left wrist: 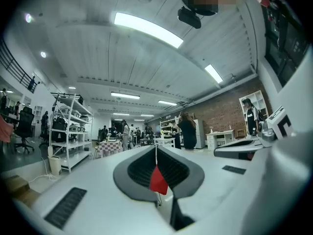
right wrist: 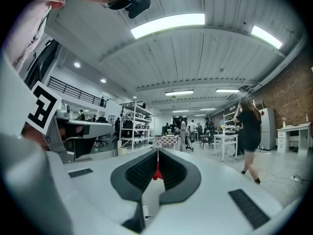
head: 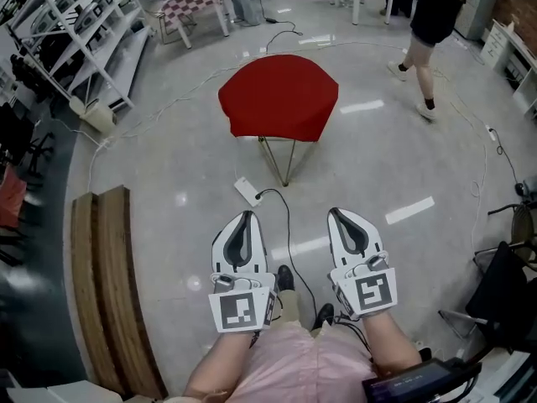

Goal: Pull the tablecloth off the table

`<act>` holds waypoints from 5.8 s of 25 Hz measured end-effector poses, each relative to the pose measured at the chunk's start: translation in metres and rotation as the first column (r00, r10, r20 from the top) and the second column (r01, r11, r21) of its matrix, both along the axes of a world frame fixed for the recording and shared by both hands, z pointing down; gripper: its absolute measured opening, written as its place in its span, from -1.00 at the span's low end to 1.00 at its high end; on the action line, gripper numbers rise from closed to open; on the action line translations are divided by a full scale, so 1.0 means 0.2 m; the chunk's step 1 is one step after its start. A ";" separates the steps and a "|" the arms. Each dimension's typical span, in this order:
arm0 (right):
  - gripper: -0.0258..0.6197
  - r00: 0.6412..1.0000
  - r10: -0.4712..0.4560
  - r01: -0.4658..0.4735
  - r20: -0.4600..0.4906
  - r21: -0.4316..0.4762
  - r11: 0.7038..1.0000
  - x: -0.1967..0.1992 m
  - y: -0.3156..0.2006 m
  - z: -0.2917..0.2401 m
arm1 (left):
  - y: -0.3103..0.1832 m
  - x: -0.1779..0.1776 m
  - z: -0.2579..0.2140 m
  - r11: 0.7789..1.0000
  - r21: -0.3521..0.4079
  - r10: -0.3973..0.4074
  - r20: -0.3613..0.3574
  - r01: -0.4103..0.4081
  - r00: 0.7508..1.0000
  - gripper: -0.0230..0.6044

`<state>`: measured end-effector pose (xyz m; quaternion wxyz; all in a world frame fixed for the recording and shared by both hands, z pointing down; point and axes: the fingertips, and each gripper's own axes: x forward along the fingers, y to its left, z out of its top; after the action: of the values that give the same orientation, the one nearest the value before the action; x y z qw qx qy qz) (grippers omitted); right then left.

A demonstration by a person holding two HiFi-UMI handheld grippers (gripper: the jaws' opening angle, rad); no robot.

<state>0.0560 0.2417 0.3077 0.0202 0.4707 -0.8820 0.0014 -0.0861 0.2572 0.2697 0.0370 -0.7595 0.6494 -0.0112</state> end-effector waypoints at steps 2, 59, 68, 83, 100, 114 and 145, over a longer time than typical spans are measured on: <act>-0.86 1.000 0.005 -0.005 -0.002 0.005 1.000 -0.06 -0.11 -0.01 | -0.12 -0.07 0.00 1.000 0.004 0.004 -0.004 -0.004 1.000 -0.83; -0.86 0.999 0.026 -0.026 0.036 -0.014 1.000 0.01 -2.29 0.12 | -2.20 -0.07 0.09 1.000 -0.011 -0.018 0.087 0.019 0.996 -0.83; -0.86 0.999 0.031 -0.028 0.038 -0.076 0.997 -0.09 -2.44 0.34 | -2.36 -0.18 0.29 0.998 -0.060 0.013 0.105 -0.007 0.994 -0.82; -0.85 0.995 0.093 -0.098 -0.043 -0.148 0.984 -0.30 -2.43 0.79 | -2.45 -0.42 0.79 0.985 -0.136 0.111 0.050 -0.104 0.993 -0.82; -0.02 0.996 0.064 -0.074 -0.056 -0.189 0.979 -0.41 -2.33 1.73 | -2.39 -0.51 1.71 0.945 -0.194 0.267 -0.003 -0.262 0.964 -0.02; 0.16 0.978 0.089 -0.115 -0.187 -0.133 0.984 -0.40 -2.29 2.14 | -2.39 -0.57 2.10 0.963 -0.209 0.199 0.121 -0.171 0.973 0.22; -0.80 0.893 0.095 -0.133 -0.440 -0.057 0.989 -0.45 -2.37 1.80 | -2.34 -0.44 2.03 0.945 -0.248 0.248 0.110 -0.215 0.963 0.23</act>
<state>-0.0345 -0.2322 0.6672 0.2373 0.5087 -0.8250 -0.0653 -0.1732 -0.2100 0.6750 -0.0060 -0.8269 0.5456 -0.1362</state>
